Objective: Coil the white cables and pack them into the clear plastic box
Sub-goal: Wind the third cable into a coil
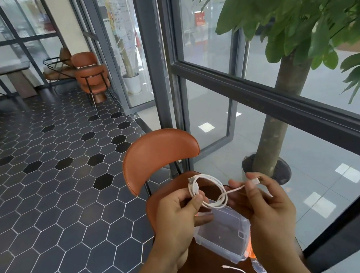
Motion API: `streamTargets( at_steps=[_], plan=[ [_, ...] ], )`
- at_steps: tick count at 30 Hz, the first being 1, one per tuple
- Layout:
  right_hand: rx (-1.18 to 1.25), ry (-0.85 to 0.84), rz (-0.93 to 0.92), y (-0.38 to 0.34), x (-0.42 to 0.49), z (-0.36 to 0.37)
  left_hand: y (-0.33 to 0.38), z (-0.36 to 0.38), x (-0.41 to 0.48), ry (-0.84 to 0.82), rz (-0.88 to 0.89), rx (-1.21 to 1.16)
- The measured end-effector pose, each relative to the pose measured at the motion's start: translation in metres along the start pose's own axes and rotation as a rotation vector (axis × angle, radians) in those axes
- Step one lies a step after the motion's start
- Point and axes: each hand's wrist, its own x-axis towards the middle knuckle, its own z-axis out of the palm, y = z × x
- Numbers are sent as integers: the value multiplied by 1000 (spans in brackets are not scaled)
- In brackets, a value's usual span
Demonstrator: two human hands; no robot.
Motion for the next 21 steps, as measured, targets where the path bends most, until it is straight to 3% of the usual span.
streamTargets(
  at_steps=[3, 5, 14, 17, 21],
  plan=[
    [125, -43, 269, 4, 16, -2, -3, 2, -1, -39, 57, 64],
    [84, -96, 332, 8, 25, -5, -6, -2, 2, -84, 85, 99],
    [-381, -445, 142, 3, 30, -8, -7, -12, 9, -251, 99, 200],
    [-484, -449, 76, 2, 29, -9, -11, -13, 6, -261, 107, 236],
    [-444, -447, 194, 7, 36, -11, -8, -12, 3, -364, 150, 318]
  ],
)
